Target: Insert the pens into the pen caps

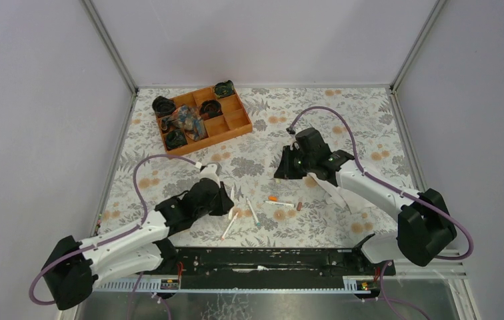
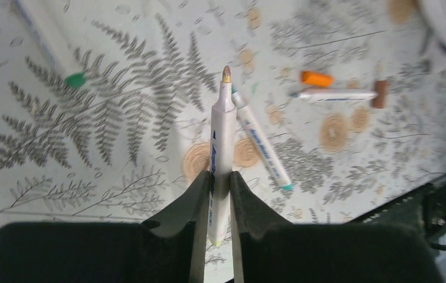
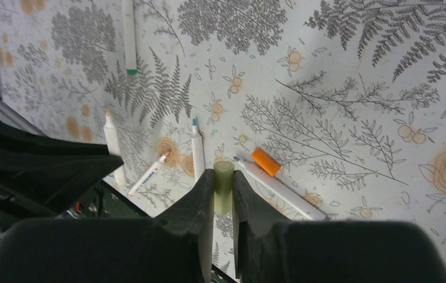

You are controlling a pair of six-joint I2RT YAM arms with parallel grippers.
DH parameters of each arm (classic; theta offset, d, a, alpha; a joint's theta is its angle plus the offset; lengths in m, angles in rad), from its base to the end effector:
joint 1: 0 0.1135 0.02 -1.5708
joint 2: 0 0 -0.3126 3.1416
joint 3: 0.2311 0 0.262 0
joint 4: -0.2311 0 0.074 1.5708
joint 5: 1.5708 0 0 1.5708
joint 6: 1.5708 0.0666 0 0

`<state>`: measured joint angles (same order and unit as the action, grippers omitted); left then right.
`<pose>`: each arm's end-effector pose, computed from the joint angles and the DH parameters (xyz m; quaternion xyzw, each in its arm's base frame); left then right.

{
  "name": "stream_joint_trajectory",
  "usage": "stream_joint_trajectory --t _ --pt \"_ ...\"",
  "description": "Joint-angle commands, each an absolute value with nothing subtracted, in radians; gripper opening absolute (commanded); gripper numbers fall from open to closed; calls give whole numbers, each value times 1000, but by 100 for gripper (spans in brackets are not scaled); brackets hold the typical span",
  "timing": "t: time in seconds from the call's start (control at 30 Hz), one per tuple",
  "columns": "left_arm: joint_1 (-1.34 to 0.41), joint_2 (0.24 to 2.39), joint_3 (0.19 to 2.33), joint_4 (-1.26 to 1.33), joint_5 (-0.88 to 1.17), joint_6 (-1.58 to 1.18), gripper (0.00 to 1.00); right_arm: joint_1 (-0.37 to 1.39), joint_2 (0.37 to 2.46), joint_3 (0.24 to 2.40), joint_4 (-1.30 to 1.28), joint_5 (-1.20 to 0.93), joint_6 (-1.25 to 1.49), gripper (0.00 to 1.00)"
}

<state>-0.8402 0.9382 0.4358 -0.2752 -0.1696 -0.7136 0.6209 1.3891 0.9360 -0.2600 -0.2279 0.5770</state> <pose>0.1332 -0.1319 0.1974 0.0255 0.9193 -0.2141 0.3292 0.2549 0.2008 0.2724 -0.0671 0.9023 0.3183 0.2829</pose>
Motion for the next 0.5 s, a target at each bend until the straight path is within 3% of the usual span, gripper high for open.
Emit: stream_joint_trajectory --t 0.0,0.47 --pt "-833 852 412 -129 -121 -625 0 617 1396 955 -142 -241 650 0" --pt "-834 940 403 187 212 -596 0 618 1372 866 42 -260 751 0"
